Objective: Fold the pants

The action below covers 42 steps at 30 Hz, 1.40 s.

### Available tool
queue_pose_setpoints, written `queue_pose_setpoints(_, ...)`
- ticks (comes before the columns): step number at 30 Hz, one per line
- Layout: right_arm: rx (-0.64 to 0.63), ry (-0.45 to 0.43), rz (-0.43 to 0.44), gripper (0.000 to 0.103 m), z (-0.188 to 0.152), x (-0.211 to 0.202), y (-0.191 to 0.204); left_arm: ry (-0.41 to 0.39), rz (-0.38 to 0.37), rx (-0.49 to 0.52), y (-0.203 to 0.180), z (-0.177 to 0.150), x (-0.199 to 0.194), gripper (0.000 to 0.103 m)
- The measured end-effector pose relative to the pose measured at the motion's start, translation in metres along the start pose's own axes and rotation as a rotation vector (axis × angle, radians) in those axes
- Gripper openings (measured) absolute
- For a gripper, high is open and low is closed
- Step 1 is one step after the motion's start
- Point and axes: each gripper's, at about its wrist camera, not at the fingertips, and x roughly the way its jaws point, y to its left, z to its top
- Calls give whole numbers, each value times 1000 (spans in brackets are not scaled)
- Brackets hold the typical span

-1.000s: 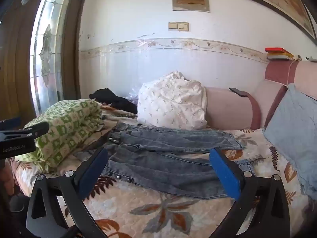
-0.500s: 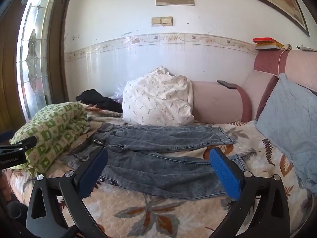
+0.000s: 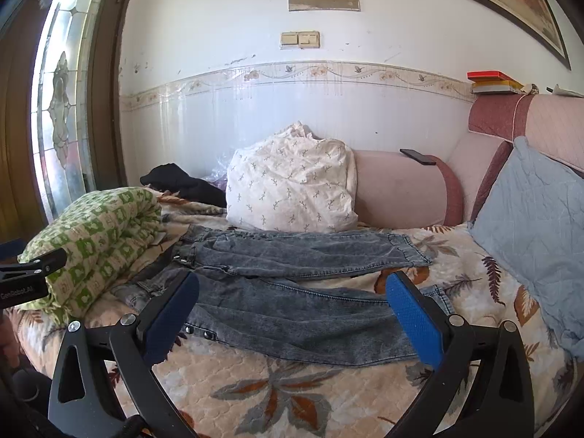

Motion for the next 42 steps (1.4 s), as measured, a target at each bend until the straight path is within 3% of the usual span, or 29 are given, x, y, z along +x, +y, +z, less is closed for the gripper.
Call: queue_pose_setpoints(42,-3,5,-17,103,3,-5,4,10,4,-3,-1,9,-4,103)
